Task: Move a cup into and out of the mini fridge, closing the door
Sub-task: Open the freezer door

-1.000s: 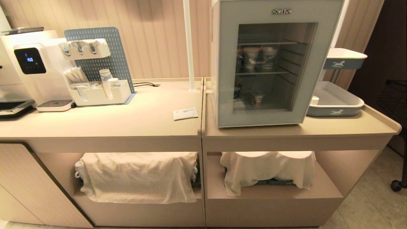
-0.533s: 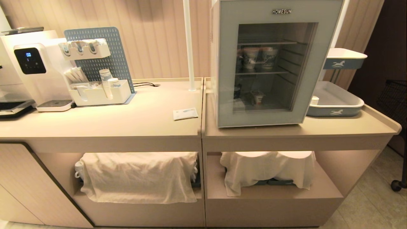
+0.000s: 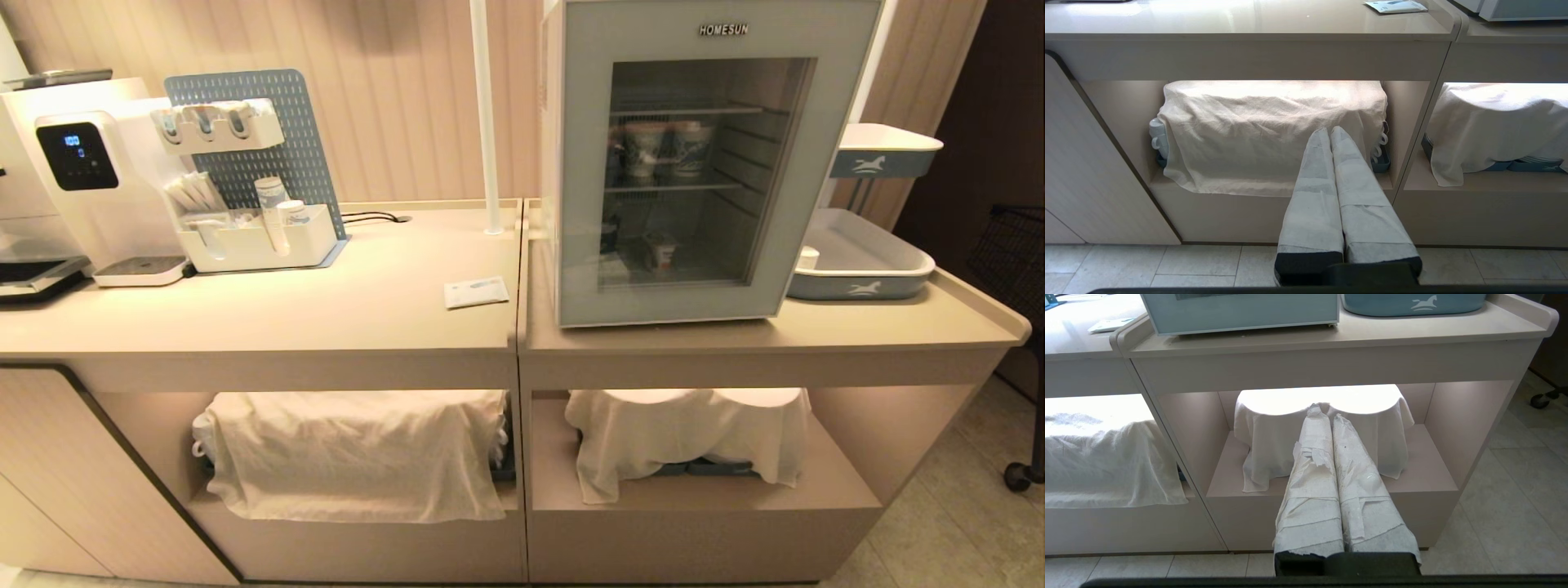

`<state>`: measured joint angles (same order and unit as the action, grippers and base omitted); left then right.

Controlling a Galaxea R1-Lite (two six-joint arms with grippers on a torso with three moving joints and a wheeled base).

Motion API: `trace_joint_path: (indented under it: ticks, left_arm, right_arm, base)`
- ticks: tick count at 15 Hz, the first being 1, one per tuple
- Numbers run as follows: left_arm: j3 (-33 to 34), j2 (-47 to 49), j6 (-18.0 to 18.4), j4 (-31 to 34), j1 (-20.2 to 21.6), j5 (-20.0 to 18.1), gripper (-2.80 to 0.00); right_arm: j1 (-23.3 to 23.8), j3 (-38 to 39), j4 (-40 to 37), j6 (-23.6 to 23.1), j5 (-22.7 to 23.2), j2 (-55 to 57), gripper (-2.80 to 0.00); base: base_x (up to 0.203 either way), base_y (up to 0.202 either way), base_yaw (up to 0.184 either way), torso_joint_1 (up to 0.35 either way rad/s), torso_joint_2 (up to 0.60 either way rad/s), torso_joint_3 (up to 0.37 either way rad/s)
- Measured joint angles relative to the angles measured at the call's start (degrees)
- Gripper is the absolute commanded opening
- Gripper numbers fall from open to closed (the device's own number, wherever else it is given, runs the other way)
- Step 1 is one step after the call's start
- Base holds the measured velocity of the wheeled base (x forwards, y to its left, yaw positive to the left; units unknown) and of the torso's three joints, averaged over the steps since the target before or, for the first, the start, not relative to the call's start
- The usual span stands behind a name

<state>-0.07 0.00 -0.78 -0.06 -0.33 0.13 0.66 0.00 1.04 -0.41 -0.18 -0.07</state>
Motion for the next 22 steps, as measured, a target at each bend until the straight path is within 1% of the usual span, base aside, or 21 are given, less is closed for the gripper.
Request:
trace_joint_path:
  ticks: [22]
  left_arm:
    - [0.0, 0.0, -0.2, 0.0, 0.0, 0.0, -2.80]
  right_arm:
    - [0.0, 0.0, 0.0, 0.0, 0.0, 0.0, -2.80]
  base:
    - [0.000, 0.000, 0.000, 0.000, 0.00, 0.000]
